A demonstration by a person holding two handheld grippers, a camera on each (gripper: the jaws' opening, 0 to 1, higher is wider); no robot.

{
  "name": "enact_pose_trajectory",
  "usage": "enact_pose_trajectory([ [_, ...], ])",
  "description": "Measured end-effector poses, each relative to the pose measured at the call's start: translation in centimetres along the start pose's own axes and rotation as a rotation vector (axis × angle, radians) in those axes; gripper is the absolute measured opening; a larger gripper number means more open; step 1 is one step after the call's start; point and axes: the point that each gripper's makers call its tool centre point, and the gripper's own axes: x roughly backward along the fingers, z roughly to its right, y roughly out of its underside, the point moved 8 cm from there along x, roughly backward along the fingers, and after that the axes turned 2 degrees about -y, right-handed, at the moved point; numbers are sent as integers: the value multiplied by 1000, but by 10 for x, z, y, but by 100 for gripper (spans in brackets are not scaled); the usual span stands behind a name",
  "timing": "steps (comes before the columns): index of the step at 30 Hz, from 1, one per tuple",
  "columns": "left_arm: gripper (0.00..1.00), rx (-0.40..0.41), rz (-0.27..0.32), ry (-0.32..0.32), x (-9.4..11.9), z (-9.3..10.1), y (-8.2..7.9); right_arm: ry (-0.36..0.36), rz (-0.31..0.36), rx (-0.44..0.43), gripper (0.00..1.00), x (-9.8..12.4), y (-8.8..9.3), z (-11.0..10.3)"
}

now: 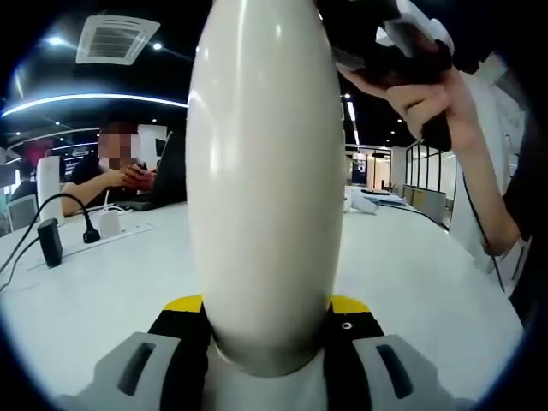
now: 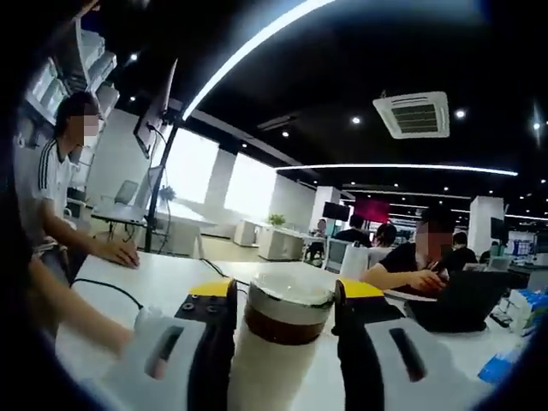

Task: Grasp the water cup twist off the cup lid place the cup lid on the table

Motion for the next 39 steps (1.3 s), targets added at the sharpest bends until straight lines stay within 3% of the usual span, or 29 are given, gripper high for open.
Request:
enact_pose_trajectory([
  [7, 53, -1, -1, 3, -1, -1, -1, -8, -1, -30, 45, 1, 4, 4],
  [10, 53, -1, -6, 5, -1, -1, -1, -47, 9, -41, 45, 1, 5, 7],
  [16, 53, -2, -7, 8, -1, -2, 0, -186, 38, -43, 45, -1, 6, 12],
  [18, 53, -2, -8, 9, -1, -3, 0, -288, 85, -48, 45, -3, 9, 15],
  [22, 53, -3, -9, 10, -2, -3, 0, -401, 122, -64, 45, -5, 13, 24],
  [28, 53, -3, -8, 10, -1, -3, 0, -558, 125, -85, 45, -10, 13, 34],
  [32, 53, -3, -8, 10, -1, -2, 0, -670, 122, -153, 45, -17, 15, 41],
  [39, 53, -2, -7, 9, -1, -2, 0, -755, 141, -225, 45, -20, 21, 47],
])
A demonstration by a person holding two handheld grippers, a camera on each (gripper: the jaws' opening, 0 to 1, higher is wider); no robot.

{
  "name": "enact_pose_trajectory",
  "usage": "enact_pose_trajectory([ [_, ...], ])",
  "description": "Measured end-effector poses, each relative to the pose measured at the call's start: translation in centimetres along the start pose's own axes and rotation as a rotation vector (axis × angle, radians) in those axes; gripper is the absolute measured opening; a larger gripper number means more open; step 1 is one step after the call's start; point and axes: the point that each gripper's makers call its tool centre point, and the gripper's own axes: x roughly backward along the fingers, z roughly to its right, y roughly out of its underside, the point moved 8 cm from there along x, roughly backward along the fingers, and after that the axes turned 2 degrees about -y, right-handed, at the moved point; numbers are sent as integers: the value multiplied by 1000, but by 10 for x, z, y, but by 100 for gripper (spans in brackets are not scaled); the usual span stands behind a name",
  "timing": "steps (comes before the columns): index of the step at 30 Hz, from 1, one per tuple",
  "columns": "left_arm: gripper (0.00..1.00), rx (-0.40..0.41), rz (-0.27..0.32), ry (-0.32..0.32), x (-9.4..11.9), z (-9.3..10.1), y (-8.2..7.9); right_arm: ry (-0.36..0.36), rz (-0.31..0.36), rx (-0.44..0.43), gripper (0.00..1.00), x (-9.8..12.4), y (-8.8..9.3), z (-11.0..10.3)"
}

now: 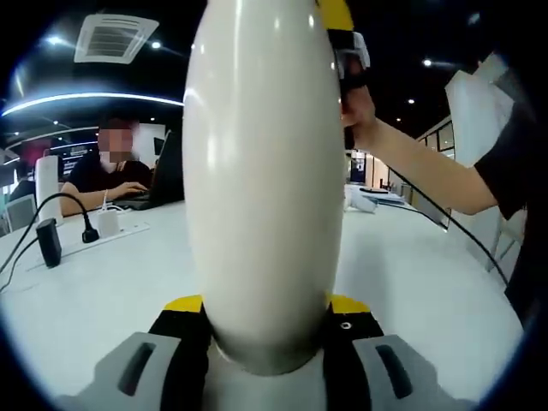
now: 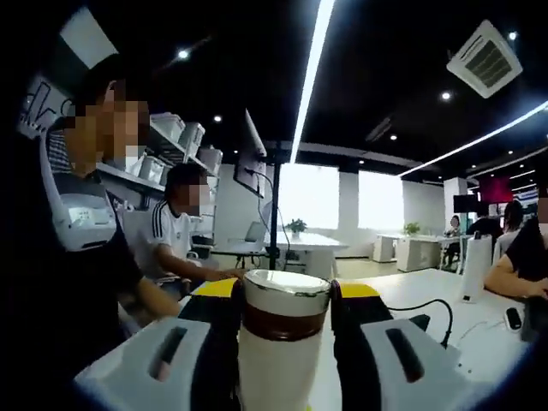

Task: Grasp the water cup twist off the cup lid place the cup lid on the table

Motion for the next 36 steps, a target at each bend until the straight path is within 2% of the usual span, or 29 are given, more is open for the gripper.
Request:
enact_pose_trajectory([
  [7, 53, -1, 0, 1, 0, 0, 0, 9, 17, -31, 46, -1, 3, -5],
  [10, 53, 0, 1, 2, 0, 0, 0, 68, 18, -28, 51, 1, 2, -5],
  [13, 53, -1, 1, 1, 0, 0, 0, 187, 65, -15, 59, 9, -4, -5],
  [16, 53, 0, 1, 1, 1, 1, 0, 284, 116, 4, 59, 18, -11, -13],
  [18, 53, 0, 1, 1, 0, 1, 0, 379, 127, 15, 59, 24, -15, -20],
  [20, 53, 0, 1, 1, 0, 1, 0, 448, 109, 46, 57, 26, -15, -30],
  [22, 53, 0, 1, 1, 0, 1, 0, 484, 97, 48, 55, 24, -15, -42],
  [25, 53, 0, 1, 0, 0, 1, 0, 574, 50, 72, 55, 22, -12, -57],
  [26, 53, 0, 1, 0, 0, 2, 0, 616, 30, 64, 53, 21, -10, -62],
  [28, 53, 0, 1, -1, 1, 2, 0, 750, -19, 52, 49, 20, -3, -71],
  [30, 53, 0, 1, -1, 1, 2, 0, 815, -57, 65, 48, 20, 2, -77],
  [31, 53, 0, 2, -2, 1, 3, 0, 838, -49, 98, 48, 18, 5, -84],
  [36, 53, 0, 2, -3, 2, 4, 0, 912, 3, 53, 48, 10, 16, -106],
])
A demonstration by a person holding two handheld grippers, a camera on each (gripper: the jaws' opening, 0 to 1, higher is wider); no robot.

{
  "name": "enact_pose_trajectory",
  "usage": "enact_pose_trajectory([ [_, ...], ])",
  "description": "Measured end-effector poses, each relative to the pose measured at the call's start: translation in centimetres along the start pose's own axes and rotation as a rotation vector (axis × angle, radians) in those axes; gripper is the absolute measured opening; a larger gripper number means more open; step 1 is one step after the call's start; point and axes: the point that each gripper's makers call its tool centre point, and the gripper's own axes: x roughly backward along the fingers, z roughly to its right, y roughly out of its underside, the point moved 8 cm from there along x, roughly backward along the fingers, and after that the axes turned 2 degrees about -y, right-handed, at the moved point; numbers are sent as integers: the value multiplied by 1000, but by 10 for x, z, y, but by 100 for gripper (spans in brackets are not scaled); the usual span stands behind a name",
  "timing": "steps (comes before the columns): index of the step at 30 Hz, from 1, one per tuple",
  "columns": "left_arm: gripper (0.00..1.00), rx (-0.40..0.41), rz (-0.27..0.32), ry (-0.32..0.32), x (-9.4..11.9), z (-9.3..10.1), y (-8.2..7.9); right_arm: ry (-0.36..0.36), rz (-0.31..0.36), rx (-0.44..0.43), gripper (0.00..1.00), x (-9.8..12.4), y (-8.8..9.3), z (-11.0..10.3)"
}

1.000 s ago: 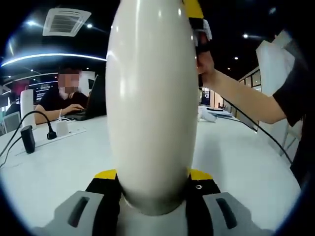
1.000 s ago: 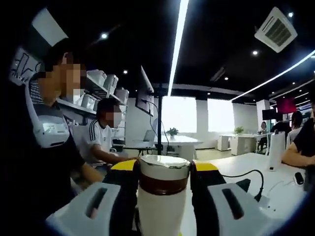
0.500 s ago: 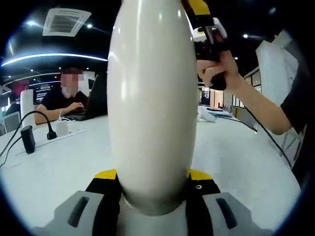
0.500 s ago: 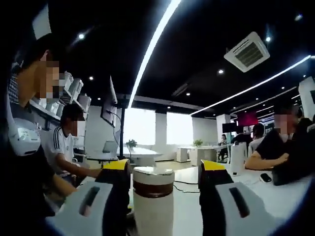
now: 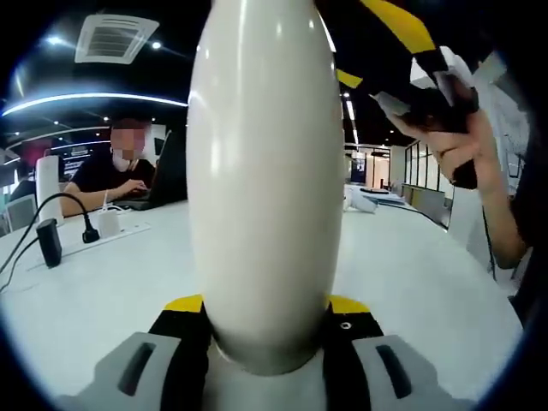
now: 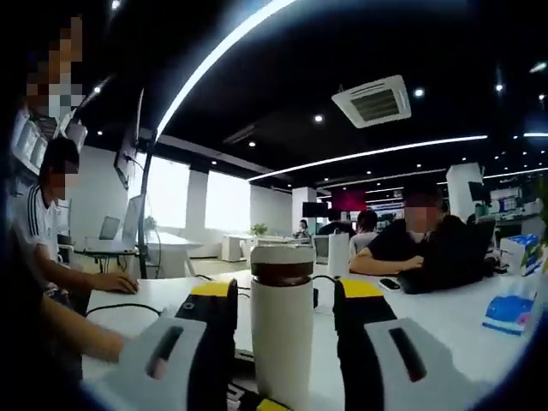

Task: Grasp the water cup twist off the cup lid place the cup lid on the table

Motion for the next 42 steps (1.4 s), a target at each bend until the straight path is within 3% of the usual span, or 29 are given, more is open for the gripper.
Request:
enact_pose_trajectory([
  [3, 53, 0, 0, 0, 0, 0, 0, 55, 16, -13, 48, 7, 3, -13],
  [7, 53, 0, 0, 0, 1, 1, 0, 143, 11, 62, 49, 10, 5, -27],
  [12, 53, 1, 0, -1, 0, 0, 0, 158, 29, 52, 56, -8, 0, -33],
  [15, 53, 1, -1, -2, 1, 0, 0, 233, 33, 139, 57, -20, -9, -28],
  [21, 53, 1, -1, -2, 0, -2, 0, 249, 5, 196, 57, -43, -9, -21],
  [29, 53, 1, -1, -2, -1, -3, -1, 203, -11, 205, 54, -59, -14, -12],
  [31, 53, 1, -1, -2, -1, -3, -1, 130, 21, 176, 51, -63, -14, -12],
  [37, 53, 2, -2, -1, -2, -4, -1, 64, -6, 139, 44, -64, -11, 6],
  [42, 53, 2, -1, -2, -3, -5, -1, -94, 19, 97, 44, -64, -9, 15],
])
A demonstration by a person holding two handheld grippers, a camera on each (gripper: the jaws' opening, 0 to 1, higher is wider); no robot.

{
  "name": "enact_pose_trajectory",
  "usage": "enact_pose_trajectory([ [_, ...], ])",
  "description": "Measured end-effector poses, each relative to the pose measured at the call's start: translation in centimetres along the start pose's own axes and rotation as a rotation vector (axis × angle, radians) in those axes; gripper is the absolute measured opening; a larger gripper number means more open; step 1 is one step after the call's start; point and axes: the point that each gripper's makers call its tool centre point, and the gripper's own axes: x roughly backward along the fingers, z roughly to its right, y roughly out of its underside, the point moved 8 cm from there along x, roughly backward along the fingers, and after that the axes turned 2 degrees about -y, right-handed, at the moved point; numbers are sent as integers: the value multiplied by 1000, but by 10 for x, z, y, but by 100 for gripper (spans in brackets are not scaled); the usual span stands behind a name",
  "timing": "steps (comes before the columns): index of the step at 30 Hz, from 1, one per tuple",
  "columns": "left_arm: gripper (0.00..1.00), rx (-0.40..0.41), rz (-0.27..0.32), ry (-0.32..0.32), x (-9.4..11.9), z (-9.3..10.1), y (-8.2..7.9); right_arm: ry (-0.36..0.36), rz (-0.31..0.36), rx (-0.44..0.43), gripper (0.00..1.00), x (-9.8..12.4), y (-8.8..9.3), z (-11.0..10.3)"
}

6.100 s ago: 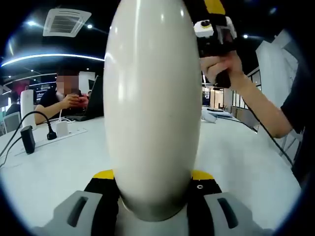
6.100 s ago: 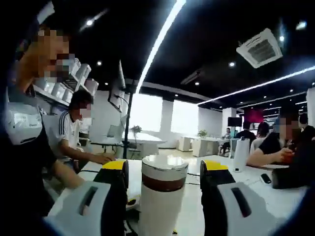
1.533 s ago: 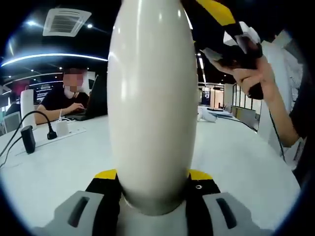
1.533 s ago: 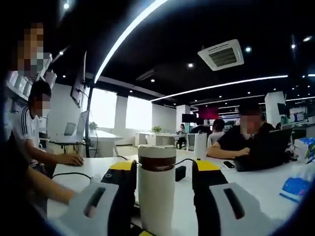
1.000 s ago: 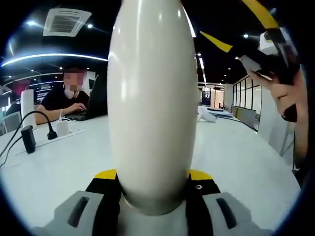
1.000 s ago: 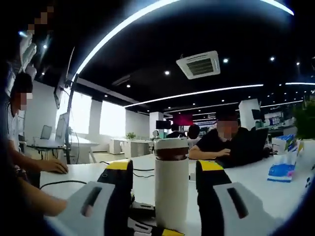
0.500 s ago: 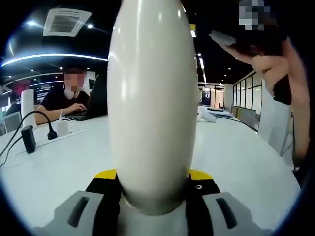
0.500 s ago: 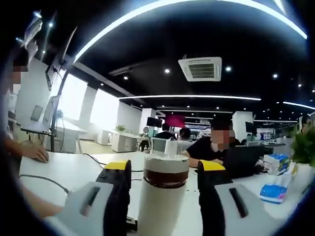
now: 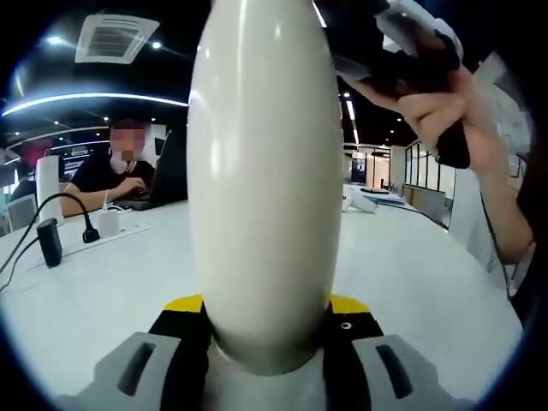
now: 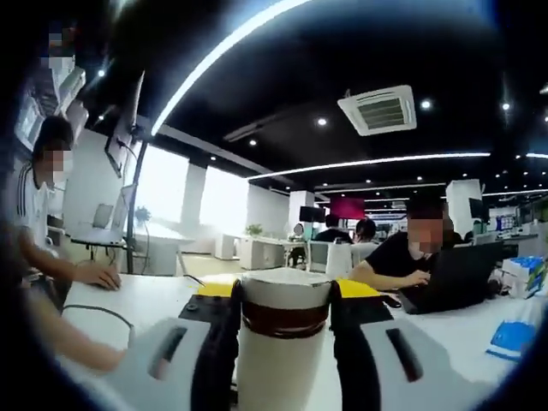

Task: Grasp the water cup twist off the cup lid place the cup lid on the table

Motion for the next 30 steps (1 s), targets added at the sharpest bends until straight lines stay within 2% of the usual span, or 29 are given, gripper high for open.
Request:
enact_pose_trajectory([
  [7, 52, -1, 1, 1, 0, 1, 0, -193, 33, -63, 44, 0, 4, 18],
  [12, 50, 0, 1, 1, -1, 1, 1, -351, 67, -156, 44, -3, 9, 30],
  [22, 49, 2, 1, -7, -1, -1, 1, -510, 108, -284, 45, -13, 18, 43],
  [30, 48, 2, 2, -9, 0, -1, 1, -671, 91, -340, 45, -15, 21, 49],
])
